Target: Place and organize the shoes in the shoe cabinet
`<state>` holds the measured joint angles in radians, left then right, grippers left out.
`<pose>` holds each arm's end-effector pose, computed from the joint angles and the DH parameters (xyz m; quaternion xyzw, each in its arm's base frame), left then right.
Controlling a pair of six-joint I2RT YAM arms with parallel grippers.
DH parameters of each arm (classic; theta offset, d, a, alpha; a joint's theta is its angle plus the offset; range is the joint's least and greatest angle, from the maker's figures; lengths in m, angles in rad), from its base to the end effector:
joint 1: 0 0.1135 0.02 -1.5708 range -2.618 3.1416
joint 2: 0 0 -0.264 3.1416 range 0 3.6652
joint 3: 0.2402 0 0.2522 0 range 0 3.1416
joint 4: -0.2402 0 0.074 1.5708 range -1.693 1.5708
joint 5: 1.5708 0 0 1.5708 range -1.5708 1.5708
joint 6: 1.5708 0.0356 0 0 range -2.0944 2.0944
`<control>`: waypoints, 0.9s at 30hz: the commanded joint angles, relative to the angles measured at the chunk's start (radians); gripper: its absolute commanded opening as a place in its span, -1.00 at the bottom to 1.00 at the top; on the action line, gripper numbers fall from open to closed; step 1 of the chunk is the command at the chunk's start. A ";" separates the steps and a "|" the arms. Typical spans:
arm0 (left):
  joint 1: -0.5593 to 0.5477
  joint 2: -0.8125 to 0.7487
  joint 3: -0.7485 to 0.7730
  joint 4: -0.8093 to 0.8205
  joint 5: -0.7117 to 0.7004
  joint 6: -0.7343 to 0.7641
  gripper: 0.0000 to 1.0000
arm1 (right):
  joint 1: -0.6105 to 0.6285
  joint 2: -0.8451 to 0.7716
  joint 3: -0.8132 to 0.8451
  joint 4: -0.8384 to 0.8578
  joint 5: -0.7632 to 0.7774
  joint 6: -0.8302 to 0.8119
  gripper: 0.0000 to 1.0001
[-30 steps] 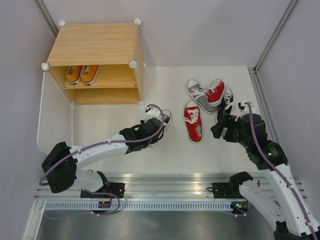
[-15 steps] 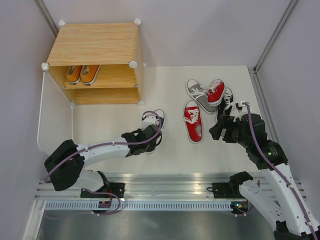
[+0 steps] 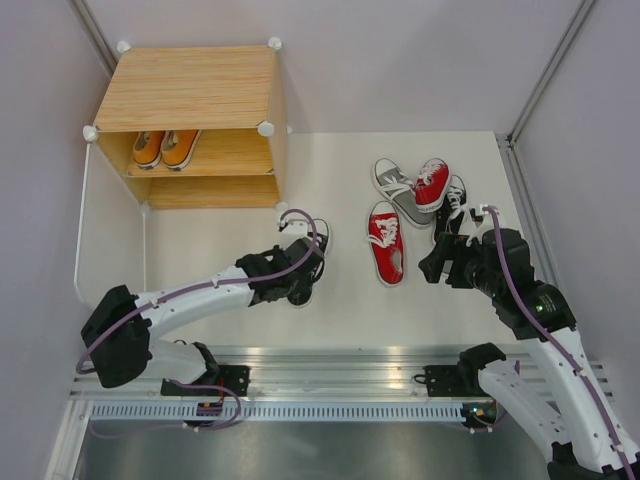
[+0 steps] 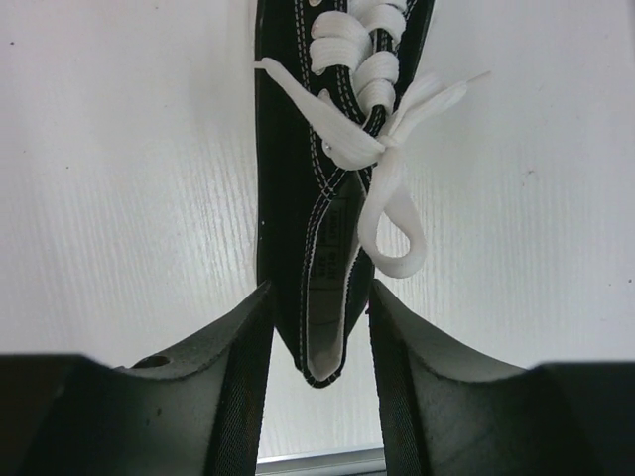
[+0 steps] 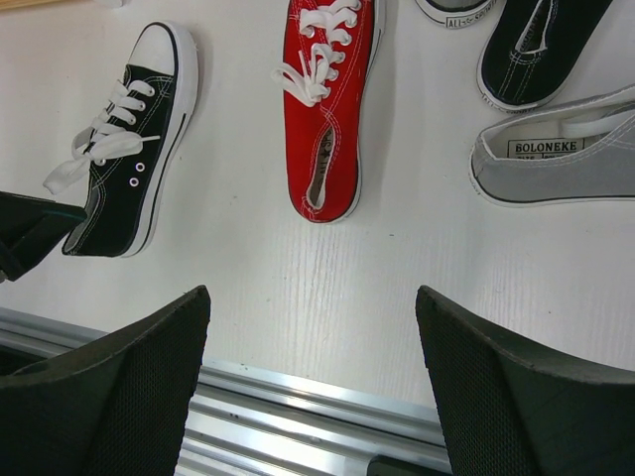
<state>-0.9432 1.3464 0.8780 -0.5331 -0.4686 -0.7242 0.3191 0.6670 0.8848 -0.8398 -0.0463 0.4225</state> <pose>0.1680 -0.2042 0.2247 0.0372 0.9351 -0.0525 0.3486 0.1209 0.0417 0.3245 0.0354 0.8887 0.1847 0.4182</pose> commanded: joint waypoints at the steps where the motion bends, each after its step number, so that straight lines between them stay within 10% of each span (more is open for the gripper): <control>1: 0.014 -0.017 0.033 -0.097 -0.013 -0.066 -0.06 | 0.005 -0.006 0.025 -0.005 0.014 -0.013 0.77; 27: 0.021 0.137 0.007 -0.119 0.157 -0.090 -0.40 | 0.005 -0.012 -0.006 0.011 0.003 0.032 0.76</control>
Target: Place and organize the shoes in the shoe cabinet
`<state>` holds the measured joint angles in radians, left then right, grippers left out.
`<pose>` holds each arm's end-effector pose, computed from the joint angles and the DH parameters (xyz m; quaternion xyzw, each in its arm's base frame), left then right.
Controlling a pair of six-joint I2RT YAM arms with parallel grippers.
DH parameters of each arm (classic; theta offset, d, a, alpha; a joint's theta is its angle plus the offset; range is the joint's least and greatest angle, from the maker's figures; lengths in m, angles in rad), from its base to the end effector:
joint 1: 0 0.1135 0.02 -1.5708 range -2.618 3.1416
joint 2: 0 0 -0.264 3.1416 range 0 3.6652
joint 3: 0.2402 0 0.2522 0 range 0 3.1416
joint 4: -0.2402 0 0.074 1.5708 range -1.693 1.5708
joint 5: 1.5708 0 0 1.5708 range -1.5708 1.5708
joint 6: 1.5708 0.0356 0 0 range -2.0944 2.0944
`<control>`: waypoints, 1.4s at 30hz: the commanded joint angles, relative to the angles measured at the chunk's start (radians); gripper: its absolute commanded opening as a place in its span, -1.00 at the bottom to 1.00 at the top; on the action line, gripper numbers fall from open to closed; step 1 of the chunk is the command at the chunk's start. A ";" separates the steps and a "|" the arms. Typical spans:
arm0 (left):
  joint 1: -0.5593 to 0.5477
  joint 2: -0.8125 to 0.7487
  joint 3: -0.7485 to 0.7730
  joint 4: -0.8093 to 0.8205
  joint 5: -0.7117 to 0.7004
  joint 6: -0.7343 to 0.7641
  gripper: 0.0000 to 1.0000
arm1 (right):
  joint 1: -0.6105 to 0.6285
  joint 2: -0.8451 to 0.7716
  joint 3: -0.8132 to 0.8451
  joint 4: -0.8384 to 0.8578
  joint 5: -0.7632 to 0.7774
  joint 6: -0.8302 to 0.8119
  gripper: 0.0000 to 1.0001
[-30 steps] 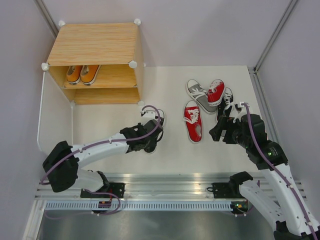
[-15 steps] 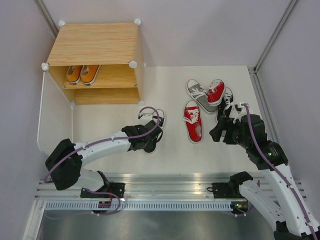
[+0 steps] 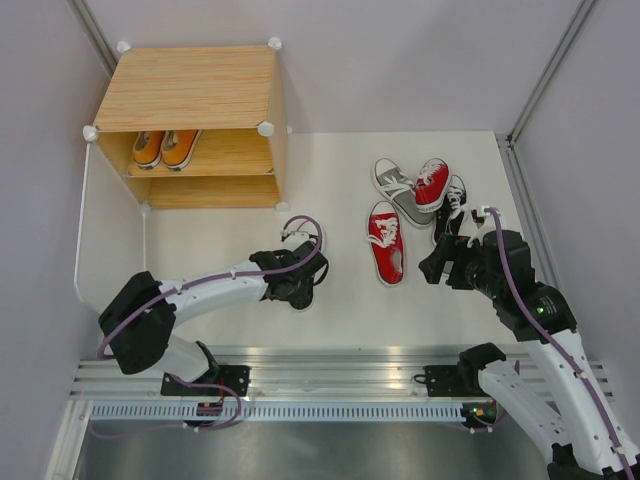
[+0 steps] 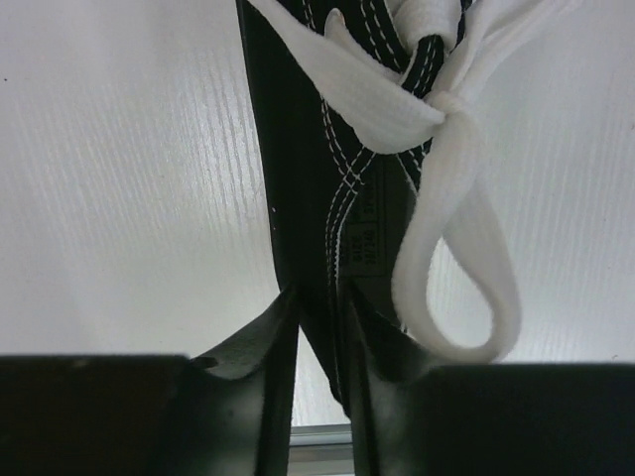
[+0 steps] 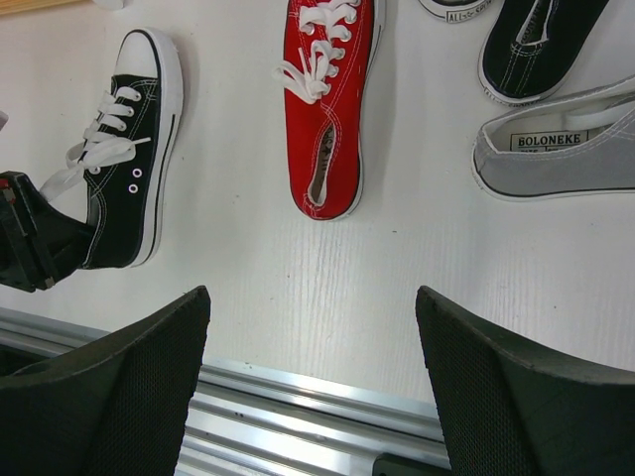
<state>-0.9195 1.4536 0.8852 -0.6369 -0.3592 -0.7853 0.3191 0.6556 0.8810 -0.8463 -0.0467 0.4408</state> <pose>0.1713 -0.2041 0.1942 0.0325 0.9675 -0.0190 0.2499 0.1184 0.0409 0.3239 0.0434 0.8881 0.1888 0.4169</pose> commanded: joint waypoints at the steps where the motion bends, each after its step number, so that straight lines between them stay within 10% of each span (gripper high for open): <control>1: 0.001 0.030 0.003 -0.017 0.045 -0.031 -0.49 | 0.005 -0.001 -0.002 0.018 0.005 0.013 0.76; 4: -0.001 0.002 0.015 -0.020 0.028 -0.032 -0.95 | 0.005 -0.007 -0.001 0.013 0.013 0.012 0.76; 42: 0.491 -0.446 0.172 -0.204 -0.043 0.210 -0.95 | 0.005 0.035 0.019 0.041 -0.001 -0.024 0.76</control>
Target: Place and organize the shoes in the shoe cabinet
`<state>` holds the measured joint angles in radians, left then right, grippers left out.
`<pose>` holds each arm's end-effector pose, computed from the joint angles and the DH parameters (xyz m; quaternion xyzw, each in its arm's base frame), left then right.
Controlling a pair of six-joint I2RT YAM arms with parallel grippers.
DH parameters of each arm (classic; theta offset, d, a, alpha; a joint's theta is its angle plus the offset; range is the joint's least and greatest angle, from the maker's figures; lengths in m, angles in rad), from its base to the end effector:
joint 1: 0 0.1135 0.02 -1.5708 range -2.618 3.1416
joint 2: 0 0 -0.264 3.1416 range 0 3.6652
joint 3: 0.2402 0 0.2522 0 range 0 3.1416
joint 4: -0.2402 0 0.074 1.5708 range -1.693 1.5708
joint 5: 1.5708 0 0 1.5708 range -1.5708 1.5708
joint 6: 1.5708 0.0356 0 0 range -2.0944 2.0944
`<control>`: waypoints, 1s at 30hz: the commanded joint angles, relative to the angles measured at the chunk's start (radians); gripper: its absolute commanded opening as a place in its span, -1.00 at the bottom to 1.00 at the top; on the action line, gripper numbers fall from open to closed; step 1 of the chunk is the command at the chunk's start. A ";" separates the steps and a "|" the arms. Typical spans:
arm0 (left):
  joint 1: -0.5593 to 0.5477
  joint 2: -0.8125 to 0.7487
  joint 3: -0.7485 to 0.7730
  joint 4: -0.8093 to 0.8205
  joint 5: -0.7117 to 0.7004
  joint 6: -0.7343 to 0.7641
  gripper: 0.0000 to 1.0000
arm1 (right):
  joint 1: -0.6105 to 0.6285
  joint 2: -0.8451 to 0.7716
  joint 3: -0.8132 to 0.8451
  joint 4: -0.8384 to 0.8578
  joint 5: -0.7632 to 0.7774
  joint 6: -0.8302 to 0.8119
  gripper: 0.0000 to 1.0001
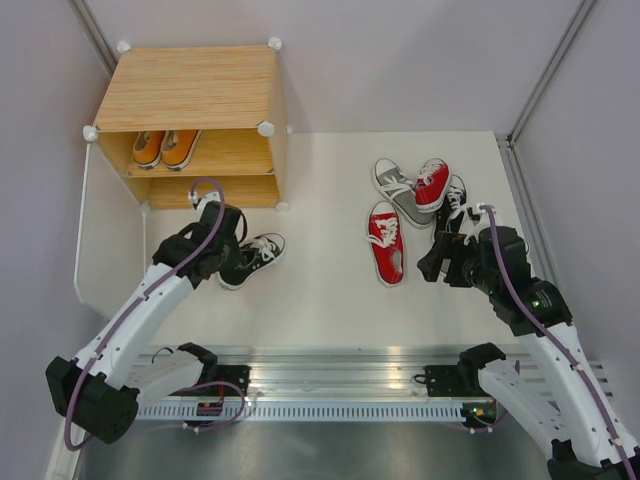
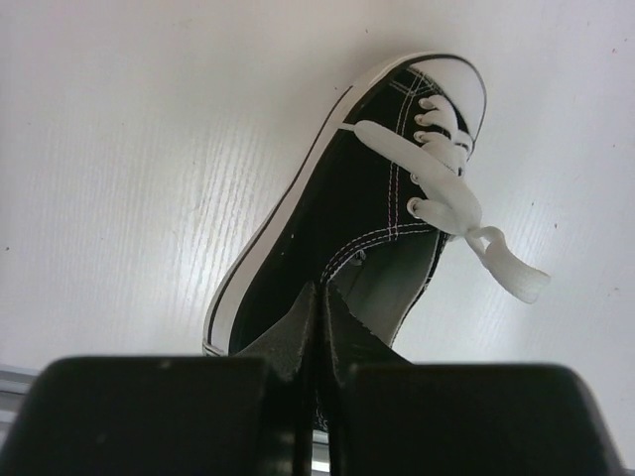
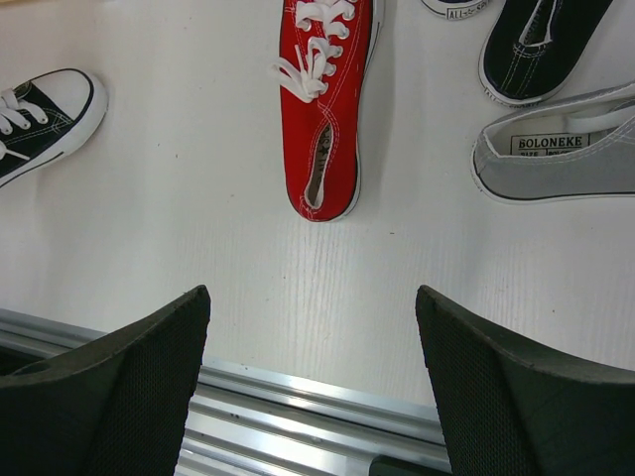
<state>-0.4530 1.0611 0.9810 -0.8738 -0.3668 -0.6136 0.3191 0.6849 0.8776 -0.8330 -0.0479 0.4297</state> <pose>0.1874 -0.0770 0.2967 -0.1303 0.9294 -0.0021 0.3454 0.1251 0.0431 0.3208 0.0387 0.8927 0.1839 0.4096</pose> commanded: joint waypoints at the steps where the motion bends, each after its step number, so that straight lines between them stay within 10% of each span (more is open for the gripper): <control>1: 0.031 -0.061 0.082 0.035 -0.038 0.038 -0.95 | 0.005 0.008 0.024 0.028 0.000 -0.012 0.77; 30: 0.126 -0.039 0.223 0.122 -0.121 0.044 -0.76 | 0.005 -0.010 0.000 0.052 0.014 -0.012 0.76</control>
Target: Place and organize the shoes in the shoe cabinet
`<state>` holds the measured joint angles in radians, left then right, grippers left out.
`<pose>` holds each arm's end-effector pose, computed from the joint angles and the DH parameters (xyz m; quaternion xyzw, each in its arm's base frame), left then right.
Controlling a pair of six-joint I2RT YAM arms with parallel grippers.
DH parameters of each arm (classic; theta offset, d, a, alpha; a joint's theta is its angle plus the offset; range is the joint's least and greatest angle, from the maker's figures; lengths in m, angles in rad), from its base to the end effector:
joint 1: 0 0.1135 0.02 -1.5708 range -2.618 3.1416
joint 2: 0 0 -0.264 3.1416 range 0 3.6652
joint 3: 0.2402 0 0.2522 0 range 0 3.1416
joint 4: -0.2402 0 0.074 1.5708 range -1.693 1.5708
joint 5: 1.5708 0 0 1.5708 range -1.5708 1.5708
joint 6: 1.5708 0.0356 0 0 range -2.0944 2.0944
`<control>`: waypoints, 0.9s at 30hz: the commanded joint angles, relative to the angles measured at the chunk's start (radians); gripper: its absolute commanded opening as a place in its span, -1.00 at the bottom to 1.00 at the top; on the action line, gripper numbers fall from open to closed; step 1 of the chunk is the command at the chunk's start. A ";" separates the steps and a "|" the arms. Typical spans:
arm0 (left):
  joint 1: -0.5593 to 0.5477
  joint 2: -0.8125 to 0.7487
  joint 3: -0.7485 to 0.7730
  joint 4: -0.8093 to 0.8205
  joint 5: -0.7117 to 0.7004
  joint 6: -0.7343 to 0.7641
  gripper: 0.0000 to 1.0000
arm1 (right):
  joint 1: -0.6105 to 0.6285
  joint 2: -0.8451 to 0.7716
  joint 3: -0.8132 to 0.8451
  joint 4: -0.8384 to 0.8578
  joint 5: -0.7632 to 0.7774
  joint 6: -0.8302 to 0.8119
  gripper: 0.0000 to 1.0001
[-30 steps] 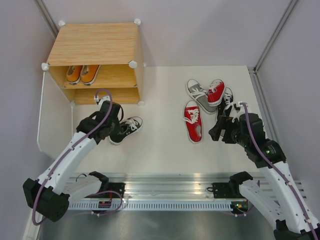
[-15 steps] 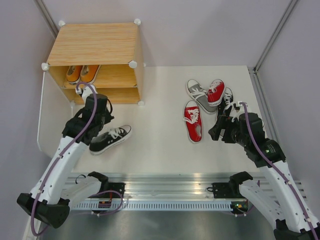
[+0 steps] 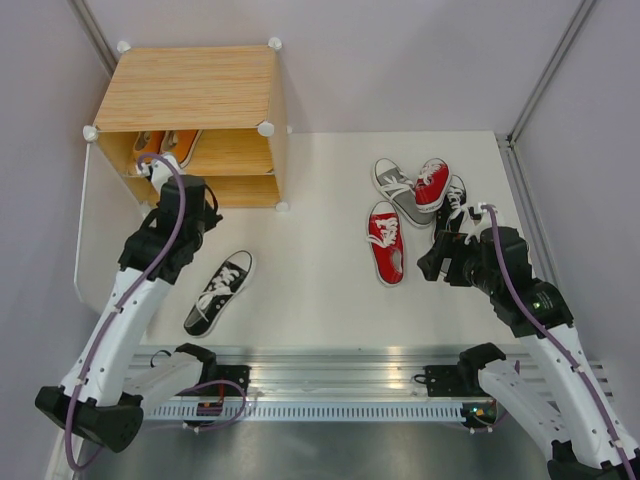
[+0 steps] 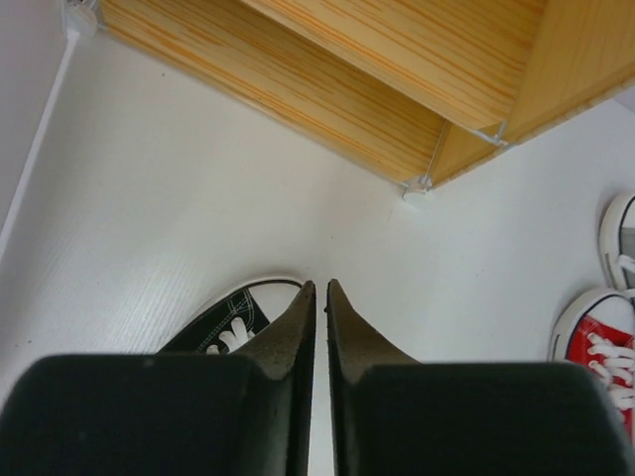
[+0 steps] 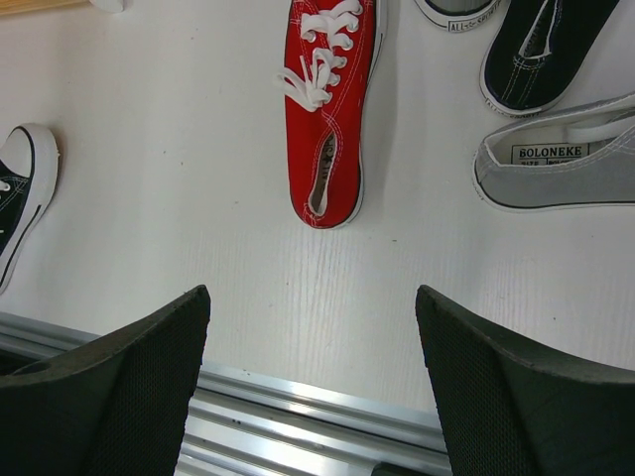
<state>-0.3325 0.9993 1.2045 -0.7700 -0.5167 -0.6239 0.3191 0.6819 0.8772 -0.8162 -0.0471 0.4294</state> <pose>0.1886 -0.0465 0.3880 -0.2448 0.8202 -0.0157 0.5168 0.1256 0.0433 0.3225 0.0383 0.8883 0.1866 0.4179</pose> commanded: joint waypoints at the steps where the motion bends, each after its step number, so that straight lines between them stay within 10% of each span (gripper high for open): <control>1: 0.004 0.028 -0.016 0.005 0.058 0.091 -0.64 | 0.005 -0.010 -0.003 0.034 0.013 -0.014 0.76; 6: 0.006 0.028 -0.167 -0.057 0.173 0.116 0.18 | 0.006 -0.019 -0.024 0.029 0.010 -0.011 0.76; 12: 0.006 0.079 -0.339 -0.032 0.195 0.098 0.47 | 0.006 0.001 -0.040 0.057 -0.017 -0.006 0.76; 22: 0.009 0.280 -0.448 0.077 0.184 0.061 0.53 | 0.006 0.004 -0.049 0.057 -0.033 0.003 0.77; 27: 0.006 0.384 -0.441 0.133 0.272 0.070 0.17 | 0.005 -0.002 -0.064 0.063 -0.033 0.011 0.77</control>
<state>-0.3241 1.3373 0.7647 -0.7074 -0.3283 -0.5514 0.3191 0.6872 0.8230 -0.7780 -0.0746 0.4313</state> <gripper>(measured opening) 0.627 0.883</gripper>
